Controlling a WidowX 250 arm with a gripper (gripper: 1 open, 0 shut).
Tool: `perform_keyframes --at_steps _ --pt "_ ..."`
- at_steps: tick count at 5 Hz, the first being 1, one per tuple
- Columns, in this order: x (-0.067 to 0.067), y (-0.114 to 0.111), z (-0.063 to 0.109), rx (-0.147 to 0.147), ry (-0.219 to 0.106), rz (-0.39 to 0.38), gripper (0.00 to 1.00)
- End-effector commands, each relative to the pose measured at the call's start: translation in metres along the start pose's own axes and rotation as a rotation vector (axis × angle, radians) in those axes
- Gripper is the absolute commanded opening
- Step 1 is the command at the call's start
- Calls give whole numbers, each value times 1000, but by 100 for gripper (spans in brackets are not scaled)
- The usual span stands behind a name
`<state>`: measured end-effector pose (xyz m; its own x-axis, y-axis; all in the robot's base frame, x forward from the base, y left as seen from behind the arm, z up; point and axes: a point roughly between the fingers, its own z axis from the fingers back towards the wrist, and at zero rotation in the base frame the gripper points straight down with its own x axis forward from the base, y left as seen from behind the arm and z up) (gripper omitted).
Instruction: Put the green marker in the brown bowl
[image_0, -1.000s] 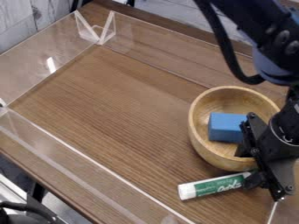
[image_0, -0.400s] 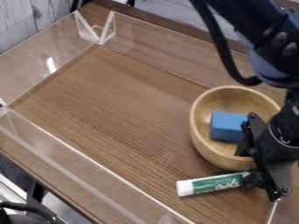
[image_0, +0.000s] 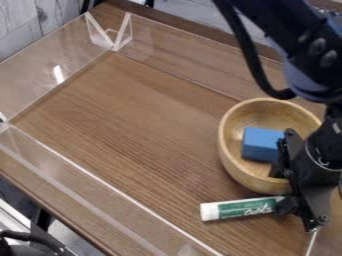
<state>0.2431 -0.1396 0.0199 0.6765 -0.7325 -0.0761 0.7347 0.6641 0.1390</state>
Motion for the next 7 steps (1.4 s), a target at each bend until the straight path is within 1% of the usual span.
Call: perform_keyframes --at_steps 1,7 --pt "-1 0 4 12 -14 -32 0" --pt "-2 -2 2 54 -33 -129 0"
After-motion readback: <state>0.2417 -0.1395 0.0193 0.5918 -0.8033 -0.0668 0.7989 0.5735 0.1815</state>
